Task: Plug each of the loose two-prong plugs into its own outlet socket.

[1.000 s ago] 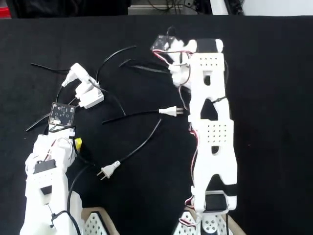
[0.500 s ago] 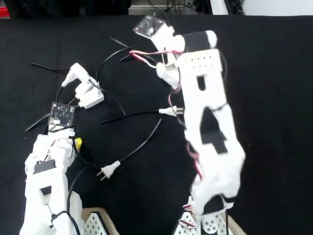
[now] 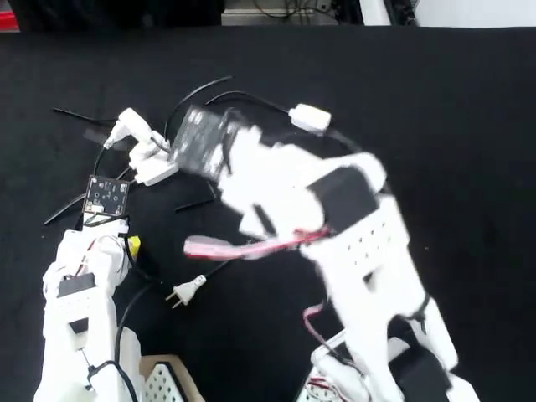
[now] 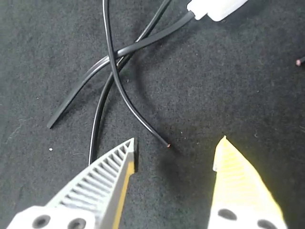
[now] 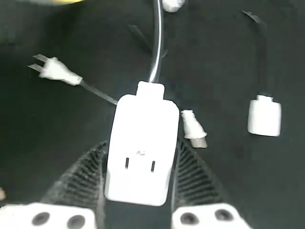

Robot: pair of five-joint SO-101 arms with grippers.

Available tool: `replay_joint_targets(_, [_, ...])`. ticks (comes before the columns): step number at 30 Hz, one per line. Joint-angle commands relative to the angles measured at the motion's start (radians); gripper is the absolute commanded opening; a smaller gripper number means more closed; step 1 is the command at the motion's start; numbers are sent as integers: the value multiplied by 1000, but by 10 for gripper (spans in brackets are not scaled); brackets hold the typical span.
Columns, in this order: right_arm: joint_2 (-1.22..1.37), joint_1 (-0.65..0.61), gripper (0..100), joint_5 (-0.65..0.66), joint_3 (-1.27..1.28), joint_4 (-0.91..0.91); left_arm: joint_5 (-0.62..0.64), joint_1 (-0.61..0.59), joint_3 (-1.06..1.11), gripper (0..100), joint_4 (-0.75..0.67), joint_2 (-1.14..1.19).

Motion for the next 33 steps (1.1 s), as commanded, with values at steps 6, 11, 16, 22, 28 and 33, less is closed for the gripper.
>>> replay_joint_targets(6, [-19, -37, 11, -68, 487, -338, 37, -107, -151, 267, 351, -132])
replay_joint_targets(11, [-16, -126, 11, -110, 710, -572, -20, -300, -222, 267, 549, -334])
replay_joint_targets(16, [10, -169, 11, -118, 731, -623, -37, -461, -220, 267, 634, -582])
replay_joint_targets(22, [234, -181, 11, -3, 679, -710, -60, -328, -223, 267, 864, -825])
replay_joint_targets(28, [367, -184, 44, 137, 680, -727, -95, -74, -170, 267, 893, -901])
replay_joint_targets(33, [278, -176, 368, 166, 751, -736, -100, -56, -47, 269, 810, -901])
